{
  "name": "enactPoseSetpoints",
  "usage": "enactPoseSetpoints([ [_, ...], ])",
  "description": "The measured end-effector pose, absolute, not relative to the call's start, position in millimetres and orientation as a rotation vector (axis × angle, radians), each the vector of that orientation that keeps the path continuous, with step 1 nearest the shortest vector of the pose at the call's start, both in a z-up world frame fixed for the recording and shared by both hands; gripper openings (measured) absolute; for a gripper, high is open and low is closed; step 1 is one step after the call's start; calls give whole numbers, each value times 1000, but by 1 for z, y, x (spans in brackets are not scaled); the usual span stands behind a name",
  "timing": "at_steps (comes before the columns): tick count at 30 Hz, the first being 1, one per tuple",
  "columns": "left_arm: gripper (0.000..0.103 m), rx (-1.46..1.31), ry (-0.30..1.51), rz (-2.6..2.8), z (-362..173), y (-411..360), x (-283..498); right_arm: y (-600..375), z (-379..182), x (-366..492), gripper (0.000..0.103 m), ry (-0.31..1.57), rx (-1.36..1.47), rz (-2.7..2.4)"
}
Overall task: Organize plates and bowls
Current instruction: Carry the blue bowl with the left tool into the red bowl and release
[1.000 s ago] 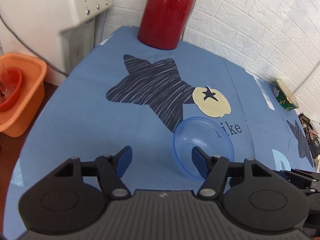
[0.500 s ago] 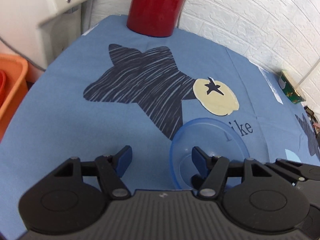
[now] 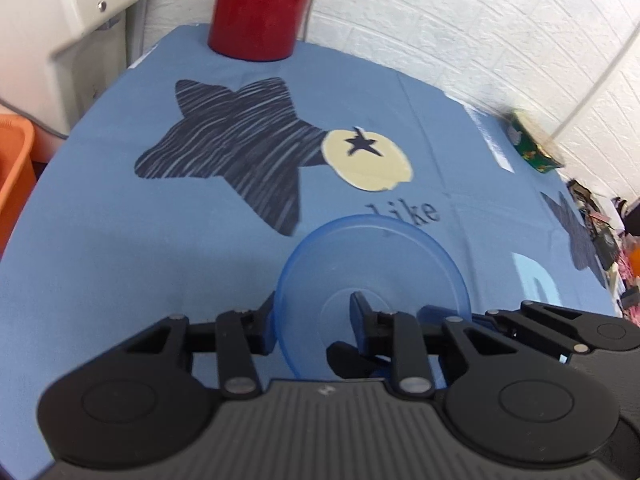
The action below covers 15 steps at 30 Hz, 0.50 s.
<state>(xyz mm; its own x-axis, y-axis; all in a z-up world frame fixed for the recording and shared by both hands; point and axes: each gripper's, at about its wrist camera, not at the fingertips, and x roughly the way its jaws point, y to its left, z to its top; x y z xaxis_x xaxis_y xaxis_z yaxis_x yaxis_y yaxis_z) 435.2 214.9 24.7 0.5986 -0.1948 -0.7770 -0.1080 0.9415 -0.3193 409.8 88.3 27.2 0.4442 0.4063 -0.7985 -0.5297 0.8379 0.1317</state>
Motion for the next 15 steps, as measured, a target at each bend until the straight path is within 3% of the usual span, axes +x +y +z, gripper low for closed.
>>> enactPoseSetpoints([
  [8,27,-321,899,-176,62,130,366,6,62,330,48,899,-134,495],
  [15,27,-233,910,-317,59,31,305,-81,60,259,49,906,-110,347],
])
